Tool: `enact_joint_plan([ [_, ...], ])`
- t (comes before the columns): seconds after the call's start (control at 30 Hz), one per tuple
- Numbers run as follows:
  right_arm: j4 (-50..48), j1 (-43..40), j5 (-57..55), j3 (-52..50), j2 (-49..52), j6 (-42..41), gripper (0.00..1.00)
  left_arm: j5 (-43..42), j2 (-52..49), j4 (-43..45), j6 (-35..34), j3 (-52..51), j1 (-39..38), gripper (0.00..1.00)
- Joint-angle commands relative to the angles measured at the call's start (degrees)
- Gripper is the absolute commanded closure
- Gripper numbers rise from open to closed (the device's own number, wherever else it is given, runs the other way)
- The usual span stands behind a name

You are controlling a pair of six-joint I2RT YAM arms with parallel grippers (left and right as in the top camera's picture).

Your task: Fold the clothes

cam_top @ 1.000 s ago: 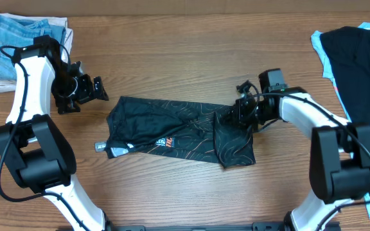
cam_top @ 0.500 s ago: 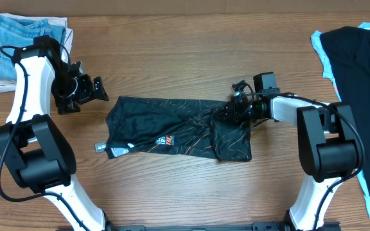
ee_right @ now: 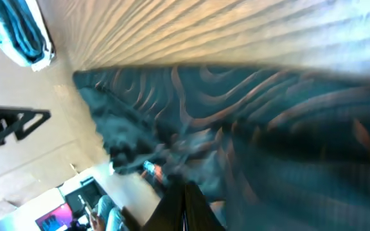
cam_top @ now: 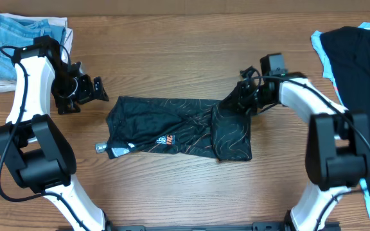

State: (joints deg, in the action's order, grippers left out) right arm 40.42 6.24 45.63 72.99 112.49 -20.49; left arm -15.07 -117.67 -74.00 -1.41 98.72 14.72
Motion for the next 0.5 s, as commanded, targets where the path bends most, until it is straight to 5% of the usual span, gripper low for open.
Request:
enact_joint_plan([
  [0.0,7.1,-0.4,-2.2,1.8,-5.2,5.9,0.95,-1.1,-0.2,-0.1,-0.5,0.8,-0.1,0.0],
  [0.17,17.0,0.1,-2.1,-1.6,-5.0,16.0,0.93,-1.1,-0.2,0.1,-0.5,0.8,-0.1,0.0],
  [0.47,4.6,0.2,3.8,-18.8,-5.0,14.3,0.87,-1.1,-0.2,0.1,-0.6,0.8,-0.1,0.0],
])
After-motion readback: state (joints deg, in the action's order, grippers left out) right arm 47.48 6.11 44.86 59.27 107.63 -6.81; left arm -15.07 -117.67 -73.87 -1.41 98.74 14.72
